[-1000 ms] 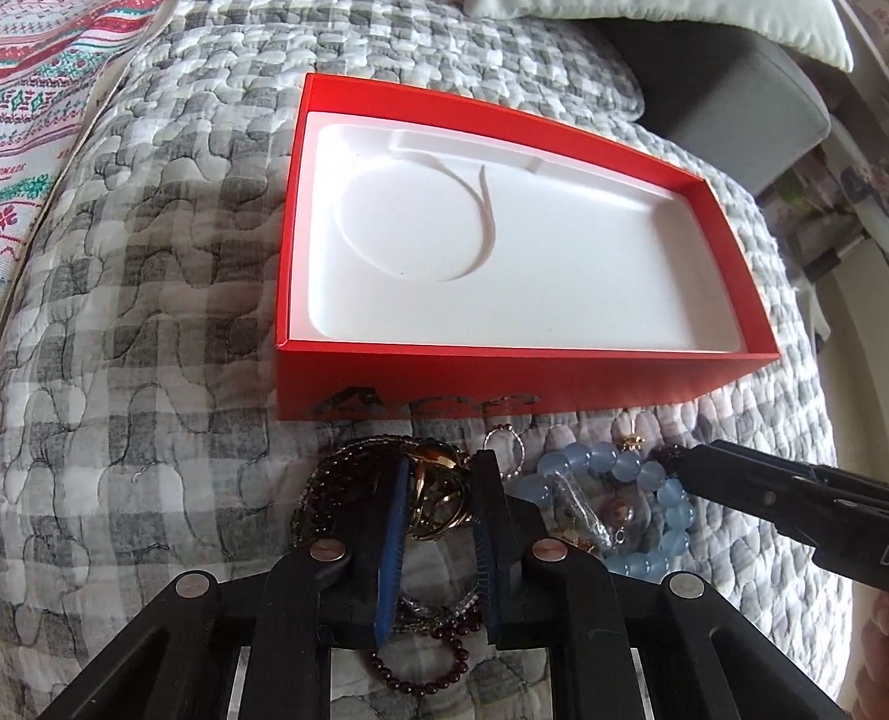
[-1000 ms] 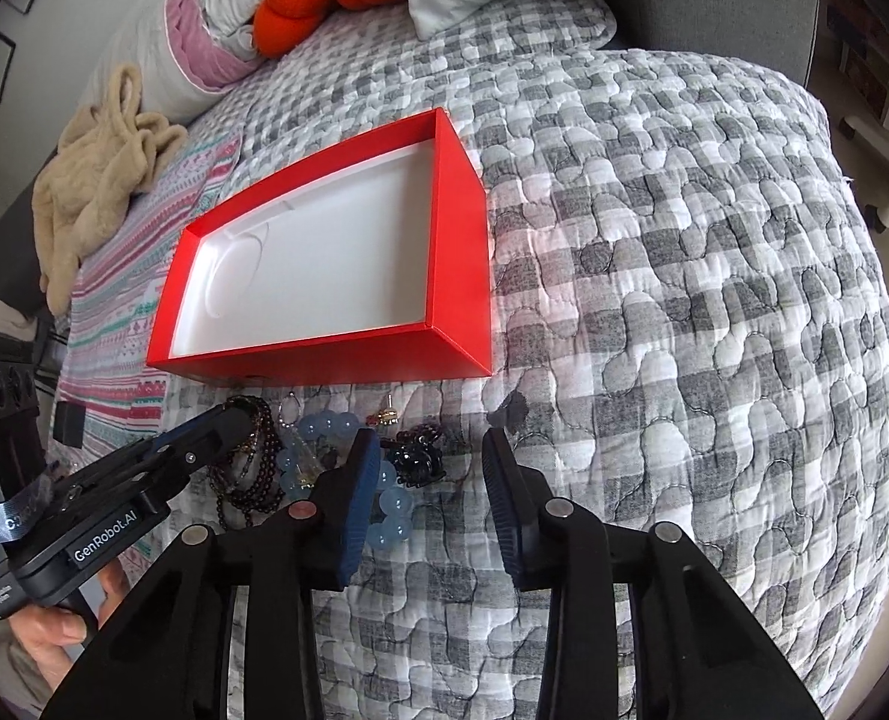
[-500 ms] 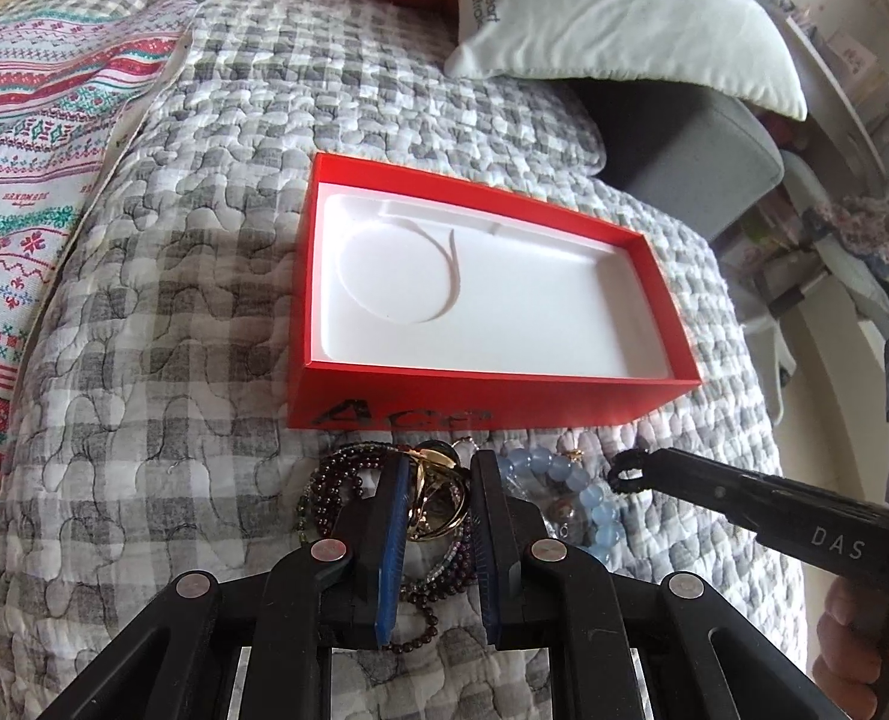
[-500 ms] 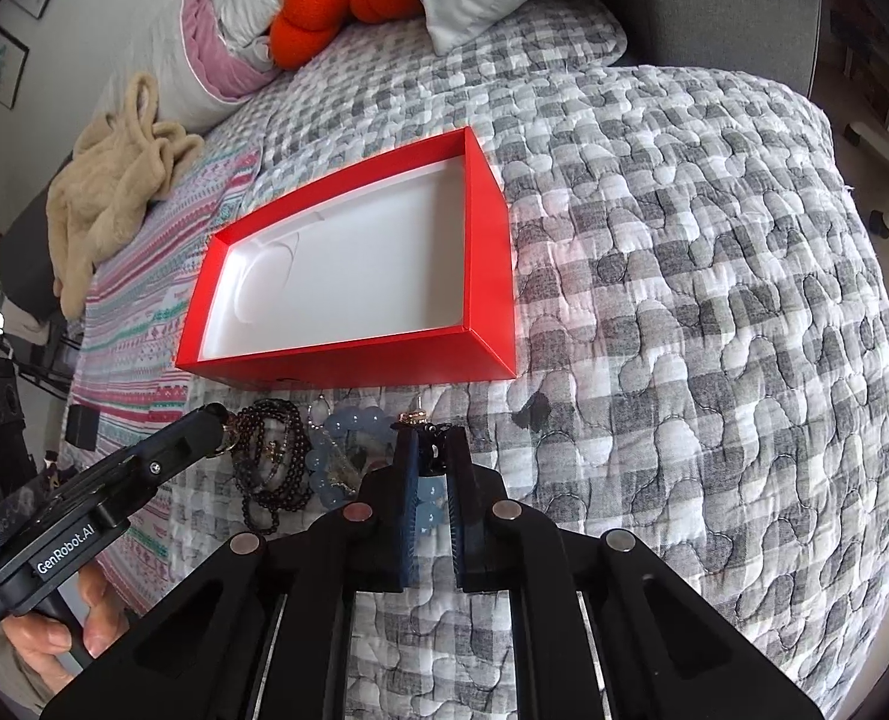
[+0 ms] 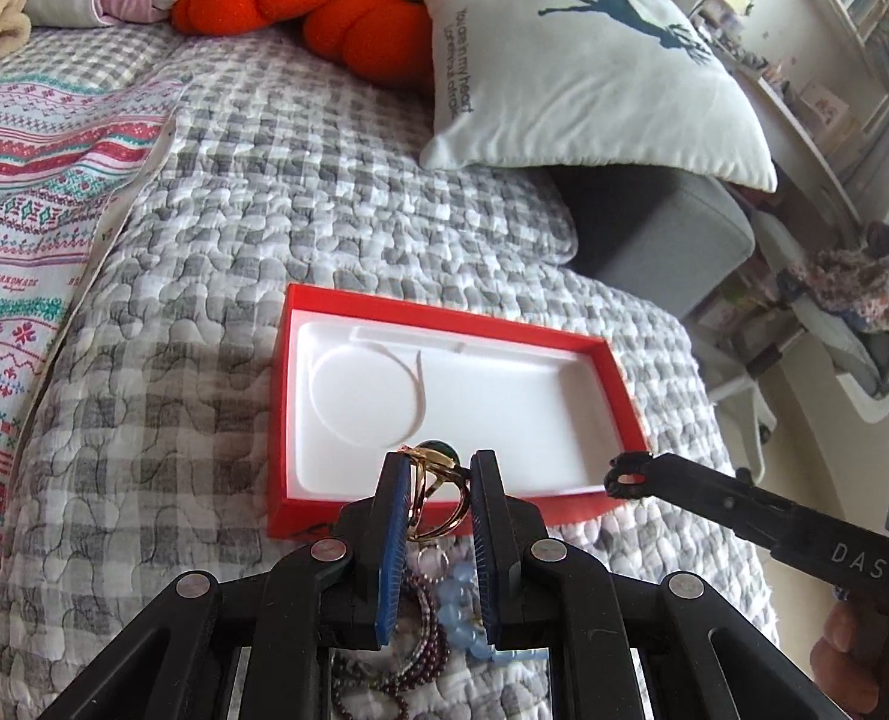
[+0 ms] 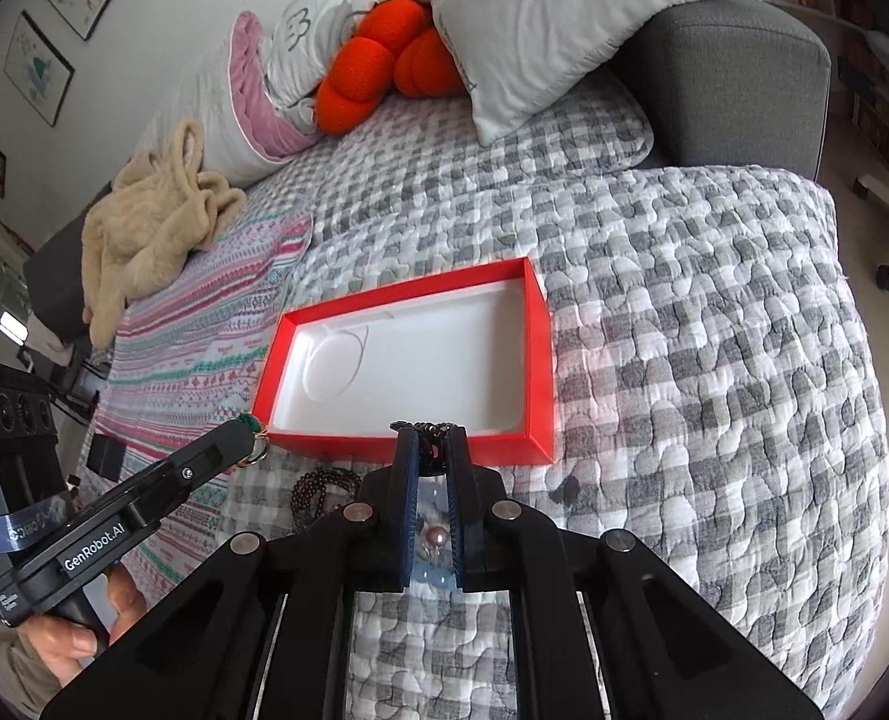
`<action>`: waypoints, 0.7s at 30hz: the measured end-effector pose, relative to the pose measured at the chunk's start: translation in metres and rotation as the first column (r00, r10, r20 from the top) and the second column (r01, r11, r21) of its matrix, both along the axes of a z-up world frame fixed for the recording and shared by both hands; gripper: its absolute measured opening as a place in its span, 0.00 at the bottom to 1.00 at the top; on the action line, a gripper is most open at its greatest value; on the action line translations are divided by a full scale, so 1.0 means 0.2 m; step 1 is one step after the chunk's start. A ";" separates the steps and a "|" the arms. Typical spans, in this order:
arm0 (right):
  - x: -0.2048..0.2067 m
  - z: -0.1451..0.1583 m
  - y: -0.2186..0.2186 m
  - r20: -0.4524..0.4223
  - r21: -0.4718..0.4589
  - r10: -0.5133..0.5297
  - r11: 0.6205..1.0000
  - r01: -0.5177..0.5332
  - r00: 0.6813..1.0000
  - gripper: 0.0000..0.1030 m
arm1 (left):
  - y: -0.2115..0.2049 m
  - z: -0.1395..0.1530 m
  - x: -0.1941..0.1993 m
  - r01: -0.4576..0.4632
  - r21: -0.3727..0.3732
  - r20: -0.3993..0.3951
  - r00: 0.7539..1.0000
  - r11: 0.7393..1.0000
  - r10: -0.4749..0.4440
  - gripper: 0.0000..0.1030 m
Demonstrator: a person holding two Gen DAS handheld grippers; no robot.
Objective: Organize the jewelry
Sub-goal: 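Lower the ring and clip into the red box and open both tools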
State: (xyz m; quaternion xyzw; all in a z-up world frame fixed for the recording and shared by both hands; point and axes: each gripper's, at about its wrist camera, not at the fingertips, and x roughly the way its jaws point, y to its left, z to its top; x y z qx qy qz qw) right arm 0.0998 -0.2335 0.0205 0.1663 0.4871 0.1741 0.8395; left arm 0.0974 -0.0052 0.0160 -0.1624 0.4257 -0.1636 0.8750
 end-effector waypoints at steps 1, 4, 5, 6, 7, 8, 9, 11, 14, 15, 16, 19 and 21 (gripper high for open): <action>0.02 -0.01 0.00 0.005 0.004 -0.002 1.000 0.002 1.000 0.09 | -0.01 -0.01 0.02 0.002 0.001 0.005 1.000 1.000 -0.002 0.14; 0.06 -0.02 0.01 0.021 0.003 -0.003 1.000 0.003 1.000 0.09 | -0.04 -0.04 0.06 -0.003 0.014 0.019 1.000 1.000 0.003 0.14; 0.08 -0.03 0.01 0.025 0.002 -0.001 1.000 0.001 1.000 0.09 | -0.05 -0.06 0.07 -0.003 0.020 0.021 1.000 1.000 0.003 0.14; 0.09 -0.03 0.01 0.027 -0.001 0.001 1.000 -0.001 1.000 0.09 | -0.05 -0.07 0.08 -0.005 0.026 0.021 1.000 1.000 0.004 0.14; 0.10 -0.04 0.02 0.028 -0.006 0.002 1.000 -0.002 1.000 0.09 | -0.06 -0.08 0.09 -0.006 0.032 0.022 1.000 0.999 0.006 0.14; 0.10 -0.05 0.02 0.030 -0.009 0.004 1.000 -0.003 1.000 0.09 | -0.06 -0.08 0.09 -0.006 0.039 0.025 1.000 0.999 0.005 0.14; 0.11 -0.05 0.02 0.031 -0.014 0.005 1.000 -0.004 1.000 0.09 | -0.07 -0.09 0.09 -0.007 0.048 0.028 1.000 0.999 0.005 0.14; 0.12 -0.06 0.02 0.029 -0.023 0.007 1.000 -0.006 1.000 0.10 | -0.08 -0.08 0.09 -0.016 0.065 0.036 0.999 0.998 0.014 0.15; 0.12 -0.06 0.01 0.038 -0.026 0.013 1.000 -0.012 0.999 0.10 | -0.08 -0.07 0.07 -0.027 0.099 0.024 0.999 0.995 0.025 0.32; 0.13 -0.06 0.01 0.039 -0.024 0.017 1.000 -0.016 0.999 0.11 | -0.07 -0.07 0.06 -0.028 0.099 0.023 0.999 0.995 0.026 0.36; 0.13 -0.06 0.01 0.035 -0.028 0.020 0.999 -0.019 0.999 0.15 | -0.06 -0.06 0.04 -0.029 0.101 0.026 0.999 0.994 0.026 0.39; 0.10 -0.04 -0.01 0.033 -0.037 0.019 0.999 -0.018 0.999 0.30 | -0.03 -0.03 -0.02 -0.029 0.119 0.030 0.999 0.992 0.025 0.48; 0.07 -0.03 -0.02 0.040 -0.039 0.017 0.999 -0.016 0.999 0.32 | 0.02 -0.02 -0.06 -0.042 0.120 0.028 0.999 0.992 0.039 0.57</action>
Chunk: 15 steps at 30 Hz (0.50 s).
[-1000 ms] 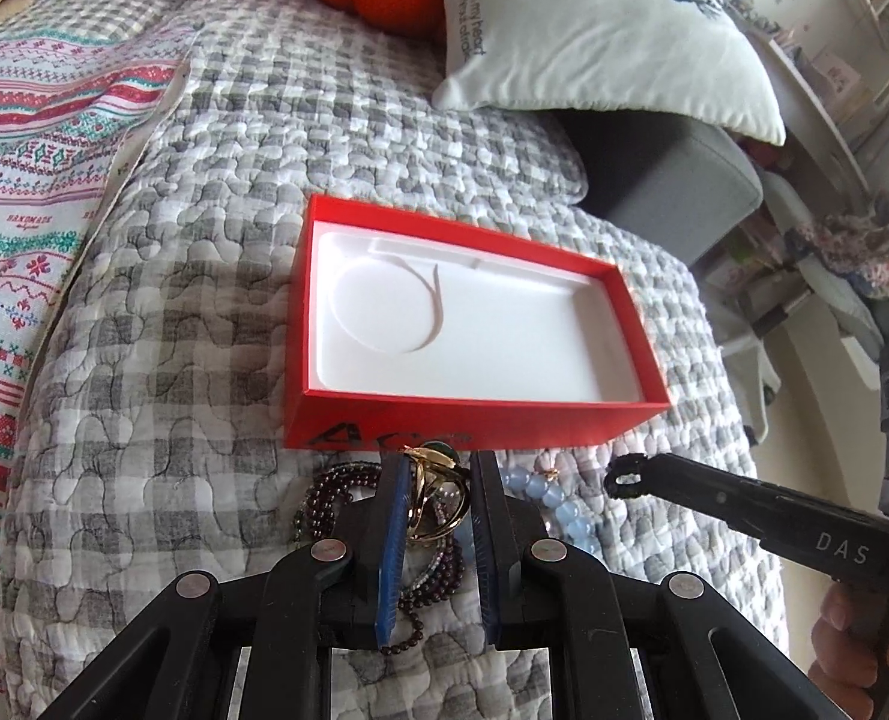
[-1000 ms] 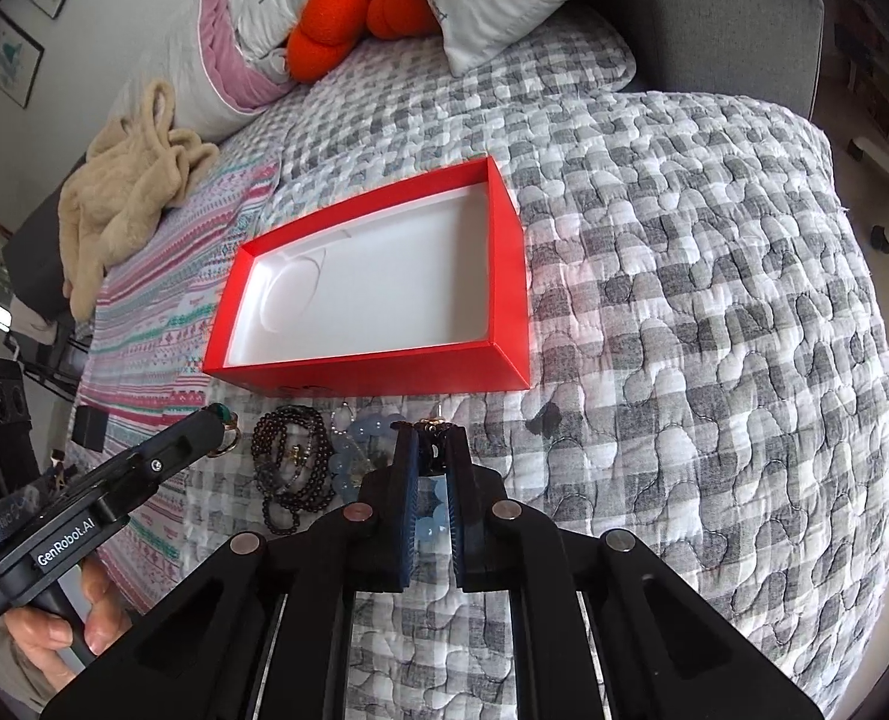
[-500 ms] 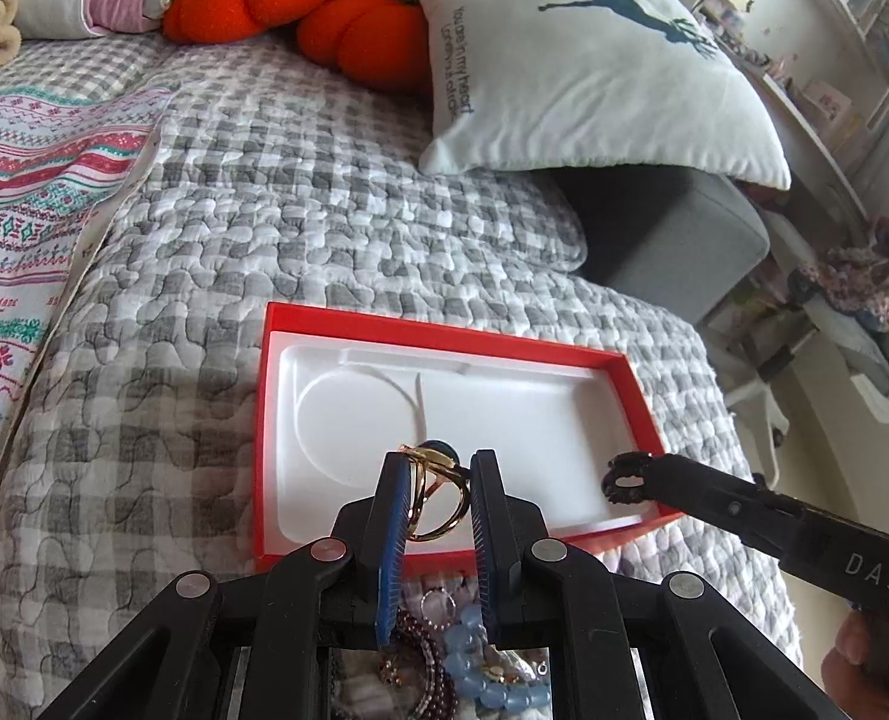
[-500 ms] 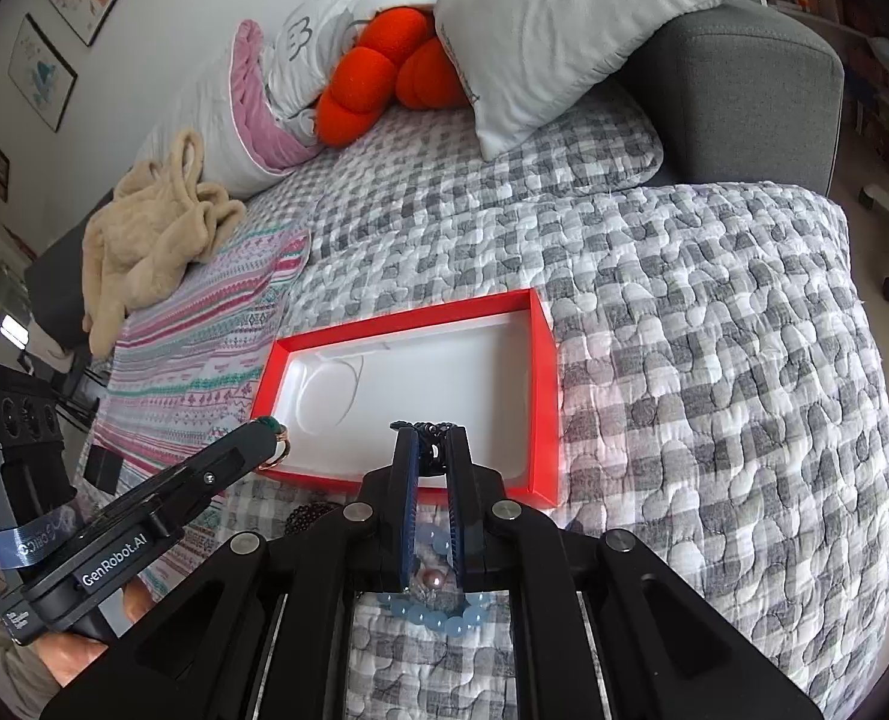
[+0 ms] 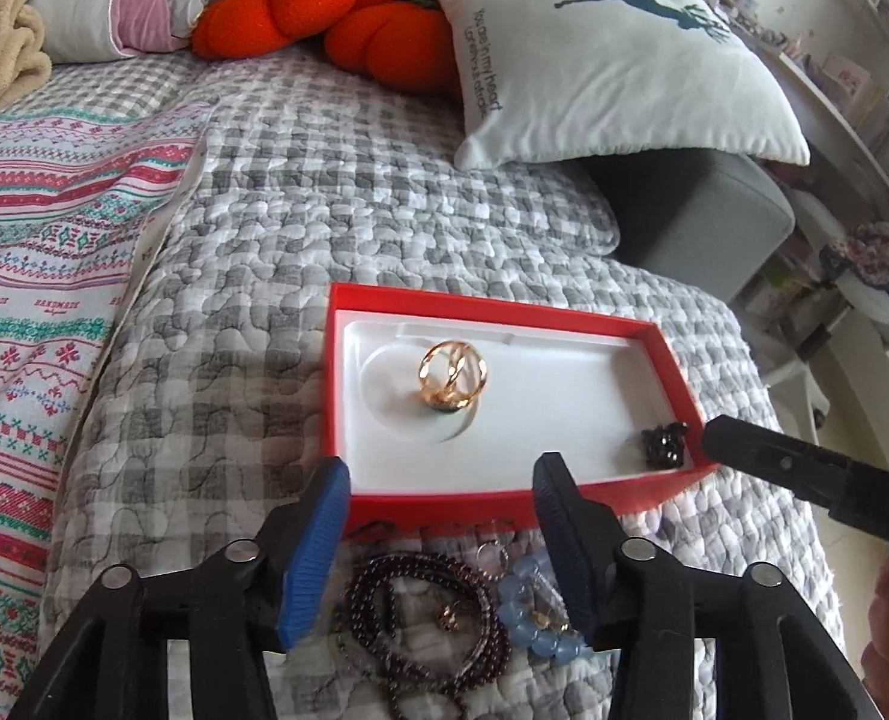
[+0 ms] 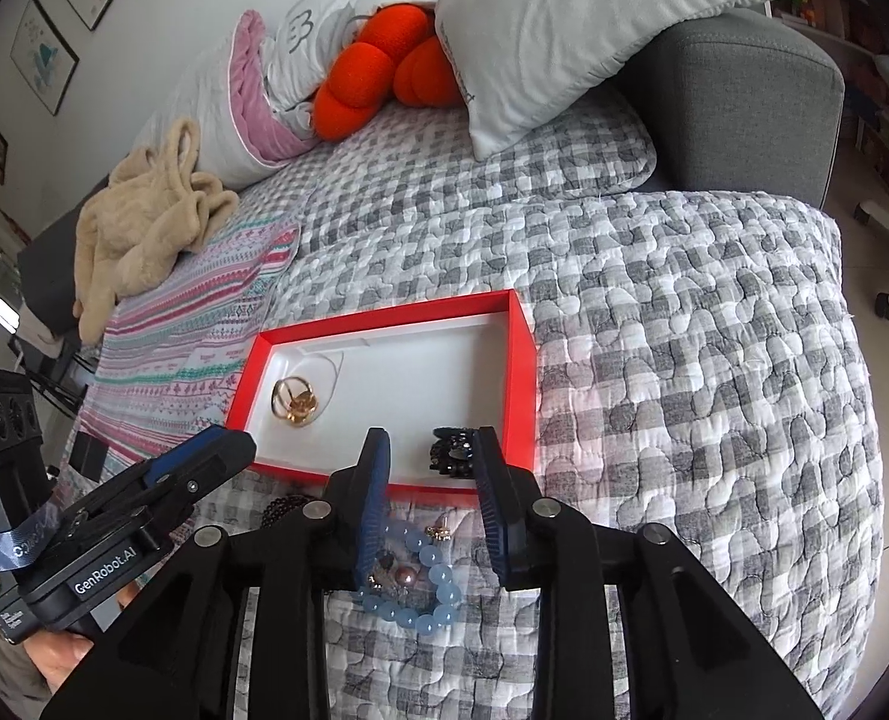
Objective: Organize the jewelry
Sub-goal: 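Lower the ring and clip into the red box and open both tools, then grasp the thin green beaded bracelet with the left tool while the right tool grasps the light blue bracelet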
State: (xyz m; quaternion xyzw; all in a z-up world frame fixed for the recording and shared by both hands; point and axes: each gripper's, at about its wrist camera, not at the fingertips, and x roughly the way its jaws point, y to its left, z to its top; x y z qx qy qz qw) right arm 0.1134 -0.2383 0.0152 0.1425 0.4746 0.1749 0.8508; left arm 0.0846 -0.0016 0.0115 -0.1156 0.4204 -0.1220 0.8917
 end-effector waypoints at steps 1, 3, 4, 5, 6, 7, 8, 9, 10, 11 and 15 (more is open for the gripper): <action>-0.02 0.01 -0.01 0.006 -0.003 -0.001 1.000 0.001 1.000 0.34 | 0.03 0.00 -0.02 -0.009 -0.002 -0.005 1.000 1.000 0.009 0.62; -0.05 0.03 -0.02 0.018 -0.013 -0.004 1.000 0.005 1.000 0.38 | 0.08 -0.01 -0.05 -0.034 -0.011 -0.018 0.999 0.999 0.034 0.69; -0.07 0.04 -0.02 0.023 -0.018 -0.006 1.000 0.006 1.000 0.42 | 0.11 -0.02 -0.07 -0.053 -0.010 -0.024 0.998 0.999 0.053 0.74; -0.09 0.05 -0.03 0.025 -0.022 -0.007 1.000 0.008 1.000 0.45 | 0.14 -0.03 -0.08 -0.072 -0.002 -0.032 0.997 0.997 0.072 0.78; -0.11 0.05 -0.03 0.025 -0.026 -0.009 1.000 0.010 1.000 0.50 | 0.16 -0.04 -0.09 -0.089 0.009 -0.042 0.995 0.996 0.089 0.79; -0.13 0.05 -0.03 0.025 -0.030 -0.012 0.999 0.012 1.000 0.55 | 0.19 -0.06 -0.10 -0.107 0.022 -0.052 0.993 0.994 0.108 0.80; -0.15 0.05 -0.03 0.025 -0.036 -0.012 0.999 0.013 1.000 0.56 | 0.20 -0.07 -0.10 -0.120 0.036 -0.062 0.991 0.992 0.122 0.80; -0.16 0.04 -0.03 0.021 -0.045 -0.012 0.999 0.013 1.000 0.57 | 0.22 -0.09 -0.11 -0.130 0.052 -0.073 0.988 0.990 0.133 0.80; -0.17 0.03 -0.02 0.013 -0.056 -0.012 0.998 0.013 1.000 0.58 | 0.23 -0.10 -0.11 -0.136 0.068 -0.081 0.987 0.988 0.142 0.80; -0.18 0.01 -0.01 0.001 -0.068 -0.013 0.998 0.013 1.000 0.58 | 0.24 -0.12 -0.12 -0.139 0.082 -0.089 0.985 0.987 0.147 0.80; -0.19 -0.06 0.01 -0.068 -0.123 -0.030 0.992 0.021 0.997 0.58 | 0.24 -0.16 -0.13 -0.111 0.070 -0.136 0.983 0.991 0.120 0.80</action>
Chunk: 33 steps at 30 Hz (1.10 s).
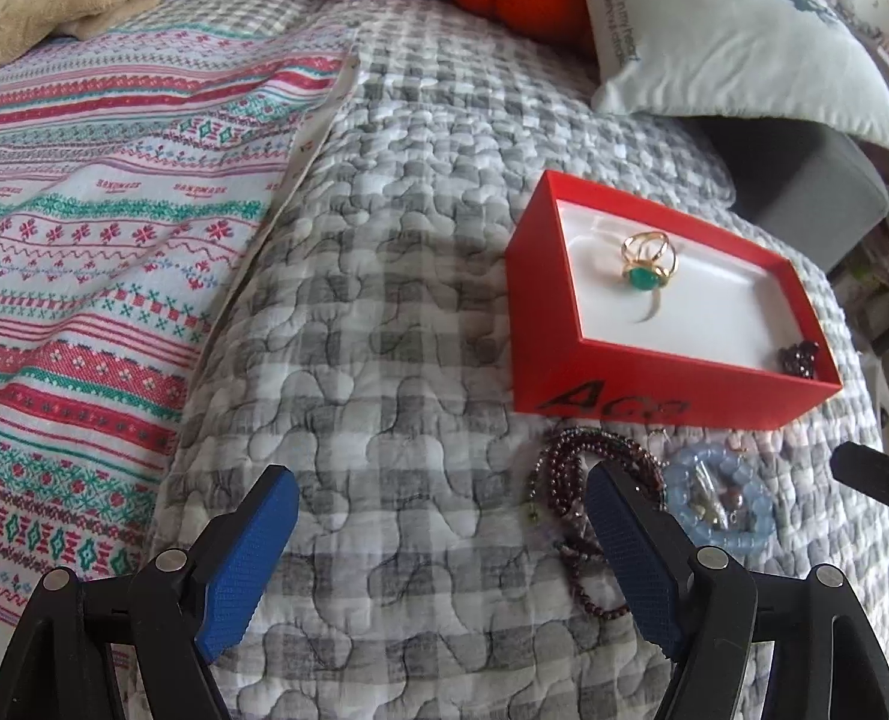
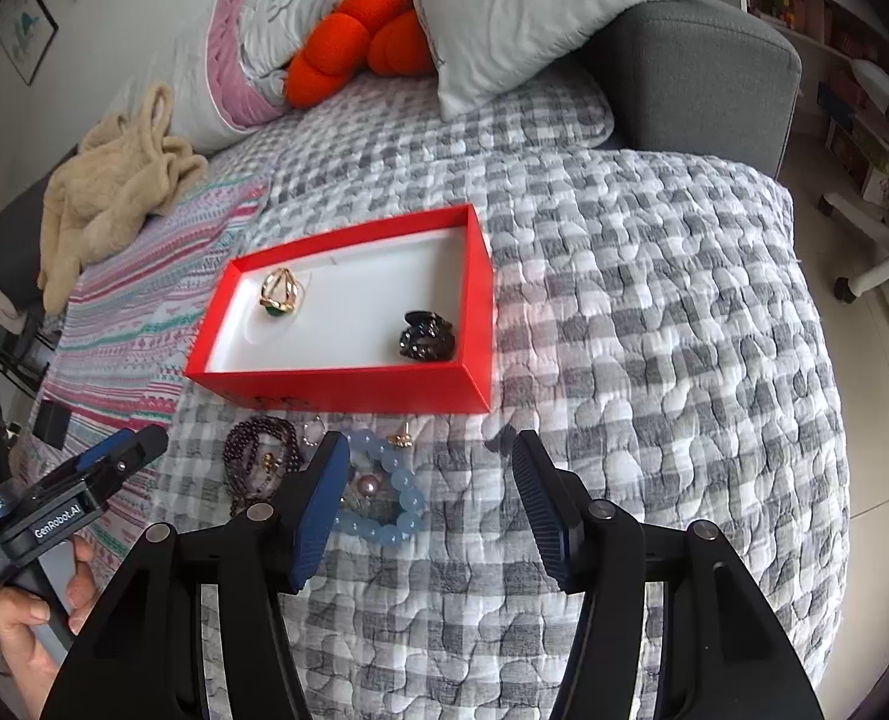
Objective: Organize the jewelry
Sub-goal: 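Grasp the thin green beaded bracelet with the left tool while the right tool grasps the light blue bracelet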
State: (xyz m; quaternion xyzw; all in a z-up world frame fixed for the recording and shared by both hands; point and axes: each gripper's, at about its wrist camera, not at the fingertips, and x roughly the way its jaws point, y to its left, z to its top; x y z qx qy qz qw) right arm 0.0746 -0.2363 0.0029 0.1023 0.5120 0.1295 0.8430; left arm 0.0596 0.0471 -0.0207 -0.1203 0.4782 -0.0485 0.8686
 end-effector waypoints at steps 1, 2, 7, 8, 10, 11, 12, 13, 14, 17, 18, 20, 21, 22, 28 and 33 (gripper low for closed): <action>0.00 -0.02 0.00 -0.015 -0.005 -0.004 1.000 0.004 1.000 0.58 | -0.01 -0.01 0.00 0.008 -0.016 -0.011 1.000 1.000 -0.008 0.79; 0.00 -0.03 0.01 -0.029 -0.009 -0.009 1.000 0.009 1.000 0.58 | -0.01 -0.01 0.00 0.016 -0.035 -0.022 1.000 0.999 -0.017 0.78; 0.00 -0.07 0.03 -0.067 -0.007 -0.023 1.000 0.023 0.998 0.58 | -0.06 -0.04 0.03 0.046 -0.165 -0.082 0.995 0.985 -0.060 0.35; 0.00 -0.08 0.03 -0.071 -0.004 -0.024 1.000 0.024 0.997 0.58 | -0.07 -0.05 0.03 0.053 -0.187 -0.096 0.993 0.981 -0.072 0.28; 0.00 -0.08 0.03 -0.079 -0.001 -0.025 1.000 0.025 0.997 0.58 | -0.11 -0.06 0.04 0.066 -0.201 -0.108 0.990 0.977 -0.089 0.19; 0.00 -0.09 0.03 -0.082 -0.001 -0.026 1.000 0.026 0.996 0.58 | -0.13 -0.07 0.05 0.069 -0.196 -0.112 0.989 0.978 -0.092 0.18; 0.01 -0.09 0.04 -0.084 -0.001 -0.027 1.000 0.027 0.996 0.58 | -0.14 -0.07 0.05 0.069 -0.190 -0.117 0.989 0.979 -0.093 0.18; 0.01 -0.09 0.04 -0.086 -0.001 -0.029 1.000 0.029 0.996 0.58 | -0.15 -0.08 0.05 0.068 -0.184 -0.123 0.988 0.981 -0.092 0.18; 0.01 -0.10 0.04 -0.086 -0.001 -0.029 1.000 0.029 0.996 0.58 | -0.16 -0.09 0.05 0.063 -0.176 -0.131 0.988 0.982 -0.087 0.18; 0.02 -0.10 0.04 -0.089 -0.002 -0.031 1.000 0.031 0.996 0.58 | -0.15 -0.06 0.04 0.047 -0.143 -0.122 0.990 0.989 -0.065 0.18; 0.02 -0.10 0.03 -0.089 -0.001 -0.031 1.000 0.031 0.996 0.58 | -0.15 -0.05 0.03 0.047 -0.142 -0.116 0.991 0.989 -0.064 0.18; 0.02 -0.10 0.03 -0.089 0.001 -0.026 1.000 0.026 0.996 0.58 | -0.12 -0.05 0.04 0.048 -0.132 -0.115 0.991 0.990 -0.063 0.18; 0.02 -0.10 0.03 -0.088 0.001 -0.024 1.000 0.024 0.996 0.58 | -0.11 -0.05 0.05 0.043 -0.121 -0.116 0.992 0.992 -0.057 0.18; 0.02 -0.10 0.03 -0.087 -0.001 -0.022 1.000 0.022 0.996 0.58 | -0.10 -0.06 0.05 0.035 -0.113 -0.119 0.992 0.993 -0.048 0.18; 0.02 -0.11 0.06 -0.100 -0.007 -0.019 1.000 0.018 0.995 0.58 | -0.09 -0.12 0.08 0.051 -0.115 -0.155 0.986 0.992 -0.069 0.18; 0.02 -0.12 0.08 -0.108 -0.005 -0.011 1.000 0.011 0.994 0.58 | -0.11 -0.14 0.09 0.059 -0.105 -0.153 0.985 0.993 -0.075 0.18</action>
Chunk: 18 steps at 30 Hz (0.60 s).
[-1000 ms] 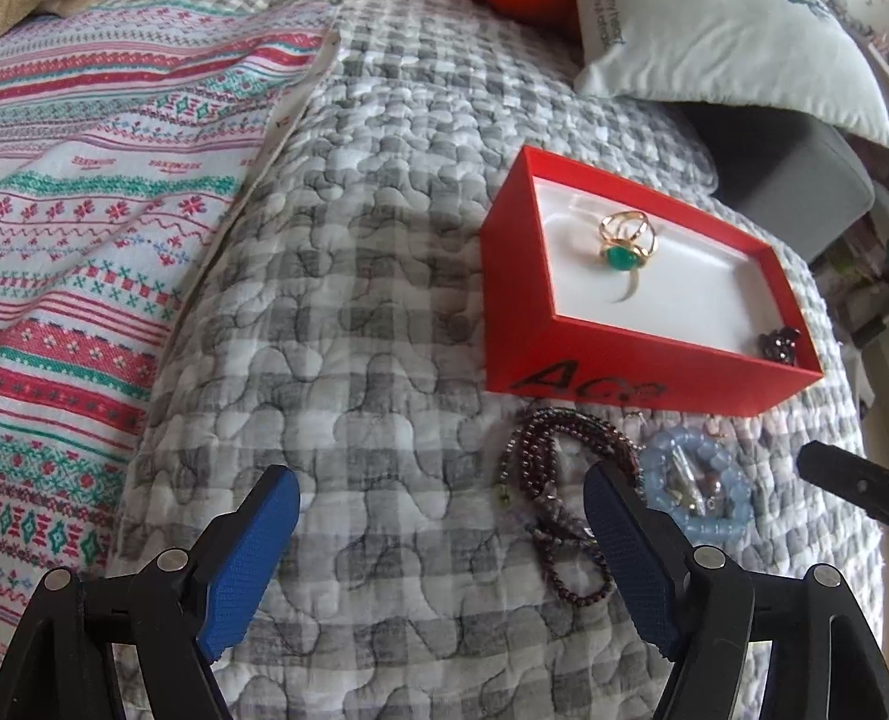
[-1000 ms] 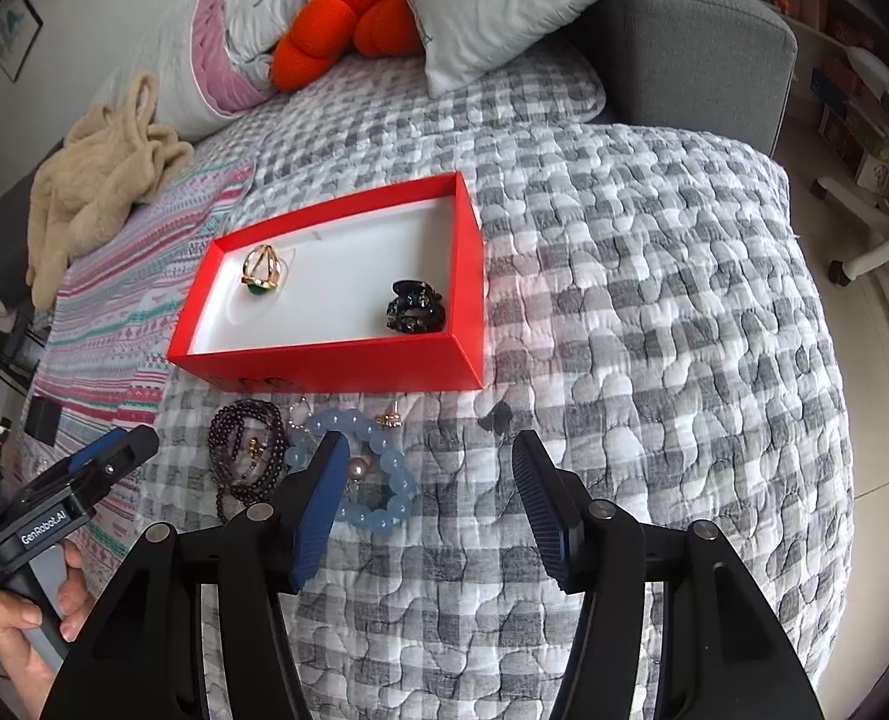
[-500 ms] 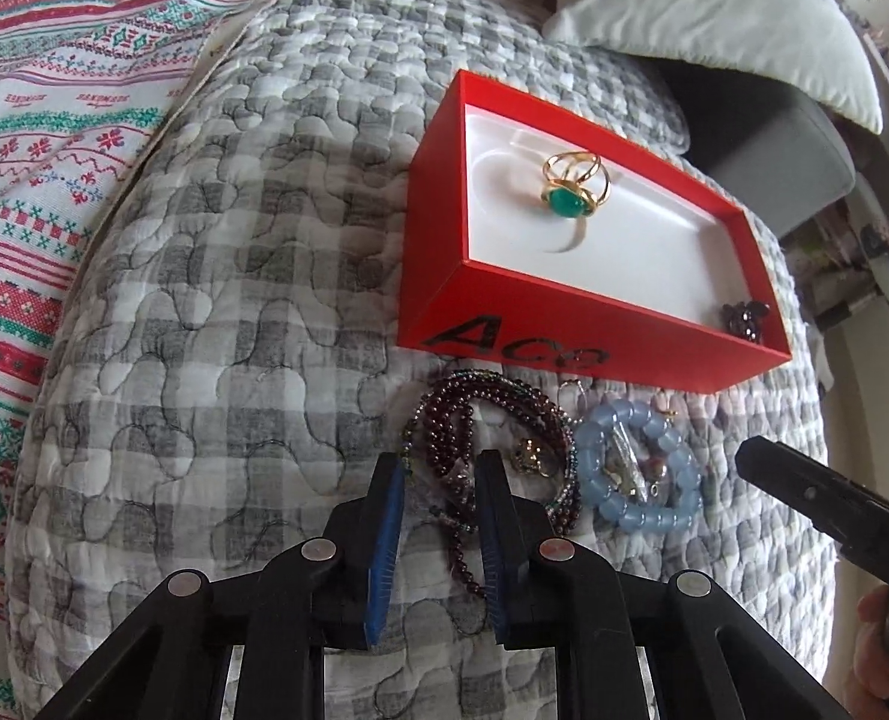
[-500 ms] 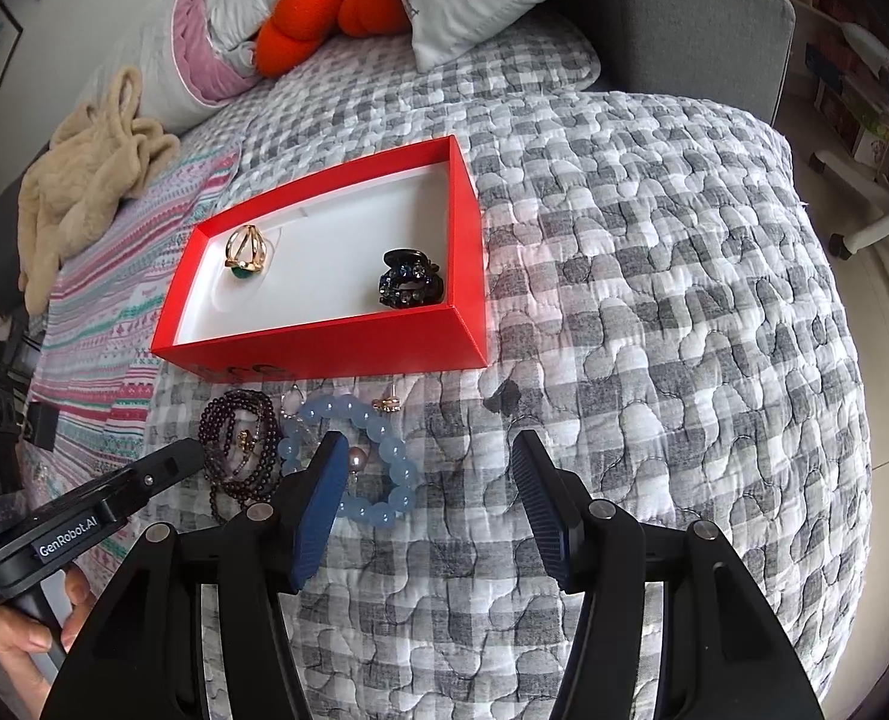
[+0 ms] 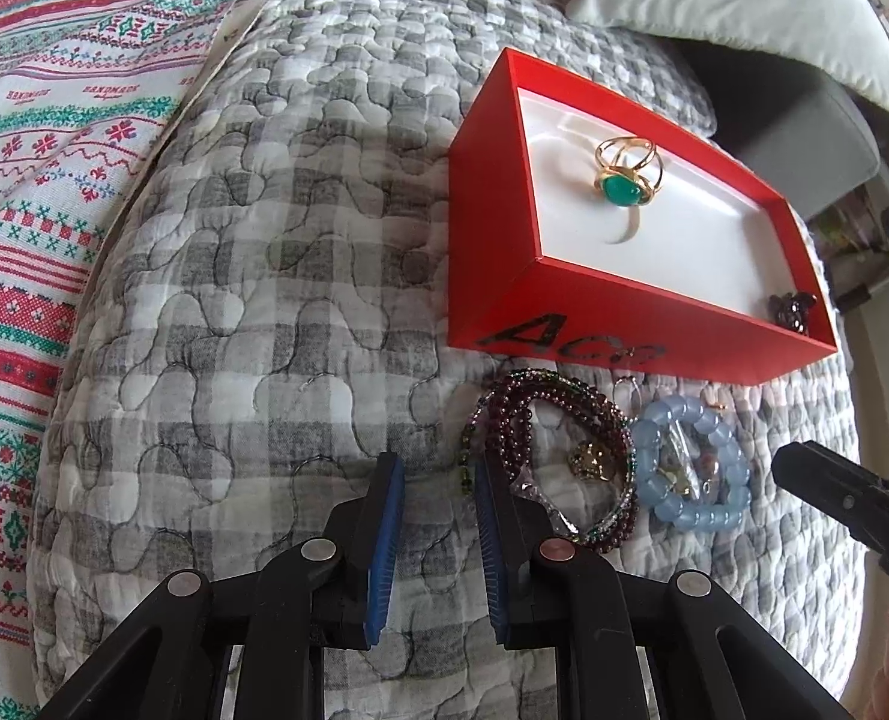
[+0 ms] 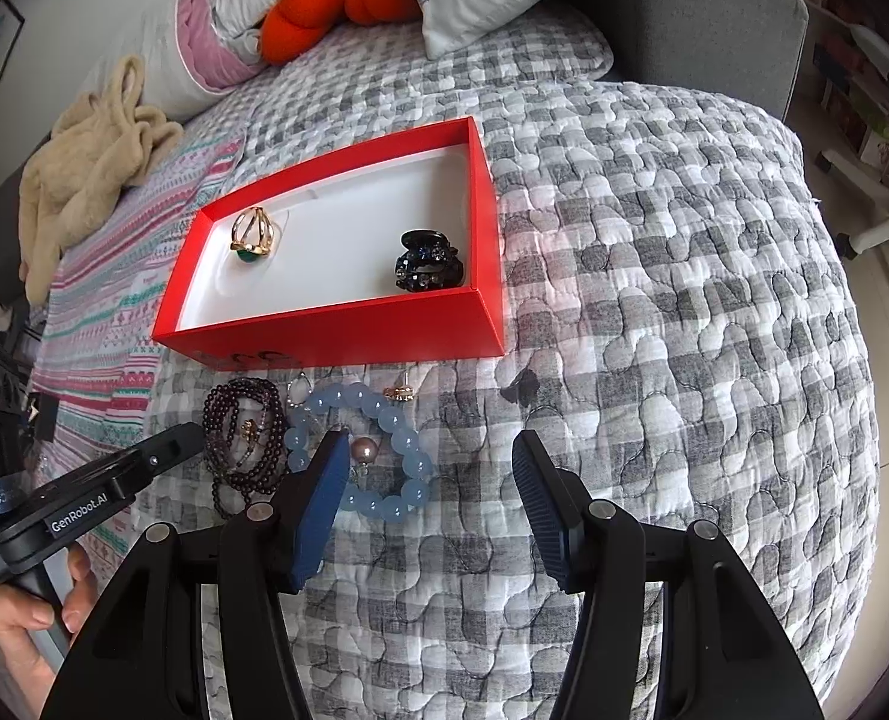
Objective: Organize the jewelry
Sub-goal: 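Grasp the thin green beaded bracelet with the left tool while the right tool grasps the light blue bracelet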
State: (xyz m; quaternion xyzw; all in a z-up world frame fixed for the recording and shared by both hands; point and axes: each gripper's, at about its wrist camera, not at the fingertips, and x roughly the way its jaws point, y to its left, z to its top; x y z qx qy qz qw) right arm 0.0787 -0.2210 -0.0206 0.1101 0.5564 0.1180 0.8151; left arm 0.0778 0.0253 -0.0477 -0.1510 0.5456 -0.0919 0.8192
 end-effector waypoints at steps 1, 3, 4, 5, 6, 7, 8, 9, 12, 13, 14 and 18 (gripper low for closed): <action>0.00 0.00 0.00 0.000 0.000 -0.001 1.000 0.001 1.000 0.58 | -0.01 0.00 0.01 0.001 0.001 -0.001 1.000 1.000 -0.001 0.18; 0.00 0.00 0.00 0.001 -0.001 -0.004 1.000 0.004 1.000 0.58 | -0.02 0.00 0.02 0.005 0.008 0.001 1.000 1.000 -0.005 0.18; 0.00 0.00 -0.01 -0.001 -0.001 -0.007 1.000 0.007 1.000 0.58 | -0.03 0.00 0.02 0.009 0.014 0.002 1.000 1.000 -0.009 0.18; 0.00 0.00 -0.01 -0.002 -0.002 -0.009 1.000 0.009 1.000 0.58 | -0.04 0.00 0.03 0.013 0.023 0.003 1.000 1.000 -0.013 0.18; 0.00 0.00 -0.02 -0.004 -0.001 -0.012 1.000 0.012 1.000 0.58 | -0.05 0.00 0.03 0.018 0.035 0.004 1.000 0.999 -0.018 0.18; 0.00 -0.01 -0.03 -0.006 0.001 -0.015 1.000 0.015 1.000 0.58 | -0.07 0.00 0.04 0.023 0.049 0.007 1.000 0.999 -0.023 0.18; 0.00 -0.01 -0.03 -0.009 0.003 -0.017 1.000 0.017 1.000 0.58 | -0.08 -0.01 0.05 0.026 0.066 0.010 1.000 0.997 -0.027 0.18; 0.00 -0.01 -0.04 -0.012 0.003 -0.017 1.000 0.017 1.000 0.58 | -0.10 -0.01 0.05 0.030 0.087 0.013 0.999 0.996 -0.031 0.18; 0.01 -0.02 -0.04 -0.017 0.000 -0.014 1.000 0.014 1.000 0.58 | -0.15 -0.01 0.05 0.042 0.173 0.029 0.998 0.984 -0.048 0.09; 0.01 -0.02 -0.04 -0.020 -0.002 -0.014 1.000 0.014 1.000 0.58 | -0.15 -0.01 0.05 0.042 0.190 0.034 0.998 0.981 -0.049 0.04; 0.02 -0.03 -0.03 -0.023 -0.005 -0.014 1.000 0.014 1.000 0.58 | -0.14 -0.01 0.04 0.040 0.198 0.037 0.998 0.979 -0.048 0.00; 0.04 -0.06 -0.02 -0.037 -0.008 -0.018 1.000 0.018 0.999 0.58 | -0.10 0.01 0.02 0.022 0.149 0.048 0.998 0.989 -0.029 0.00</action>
